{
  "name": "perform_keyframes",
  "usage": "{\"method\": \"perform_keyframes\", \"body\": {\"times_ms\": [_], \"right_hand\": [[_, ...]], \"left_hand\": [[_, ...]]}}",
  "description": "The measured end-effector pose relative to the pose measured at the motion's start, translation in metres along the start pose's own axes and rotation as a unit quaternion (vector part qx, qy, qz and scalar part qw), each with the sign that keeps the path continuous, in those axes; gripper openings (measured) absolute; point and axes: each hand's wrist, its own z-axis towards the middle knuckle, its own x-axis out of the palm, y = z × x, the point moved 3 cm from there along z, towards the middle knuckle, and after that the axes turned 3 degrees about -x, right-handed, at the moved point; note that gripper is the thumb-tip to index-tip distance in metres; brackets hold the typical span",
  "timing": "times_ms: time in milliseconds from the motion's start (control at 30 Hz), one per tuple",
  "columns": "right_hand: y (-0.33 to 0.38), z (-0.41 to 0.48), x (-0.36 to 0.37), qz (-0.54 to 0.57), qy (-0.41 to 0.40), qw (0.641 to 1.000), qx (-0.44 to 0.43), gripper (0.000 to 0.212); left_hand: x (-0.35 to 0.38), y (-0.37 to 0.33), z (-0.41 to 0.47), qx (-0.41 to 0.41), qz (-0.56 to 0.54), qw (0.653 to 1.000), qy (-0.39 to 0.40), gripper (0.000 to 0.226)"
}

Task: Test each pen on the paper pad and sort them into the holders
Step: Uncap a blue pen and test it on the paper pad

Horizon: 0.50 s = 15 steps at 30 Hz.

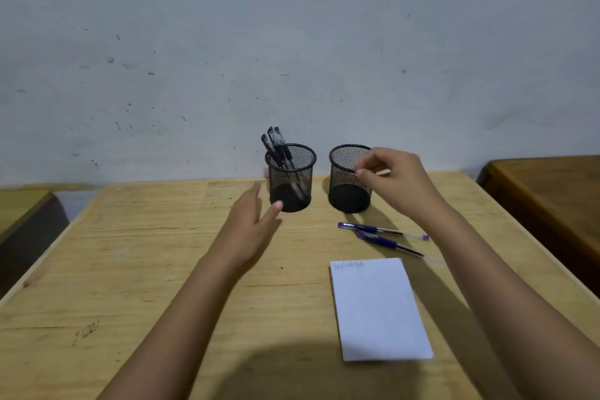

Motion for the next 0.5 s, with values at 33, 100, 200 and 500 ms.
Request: {"method": "perform_keyframes", "body": {"times_ms": [33, 100, 200, 500], "right_hand": [[-0.010, -0.011, -0.003, -0.012, 0.011, 1.000, 0.013, 0.009], [-0.031, -0.031, -0.005, -0.051, 0.051, 0.996, 0.044, 0.012], [-0.055, -0.056, -0.006, -0.114, 0.117, 0.983, 0.085, 0.011], [-0.066, -0.078, -0.005, -0.138, 0.099, 0.981, 0.095, 0.010]], "left_hand": [[-0.002, 0.009, -0.007, -0.003, 0.038, 0.999, 0.022, 0.065], [-0.006, 0.025, -0.020, 0.003, 0.128, 0.990, 0.054, 0.068], [-0.007, 0.038, -0.040, -0.019, 0.229, 0.970, 0.075, 0.073], [0.000, 0.024, -0.065, -0.041, 0.237, 0.965, 0.100, 0.070]]}}
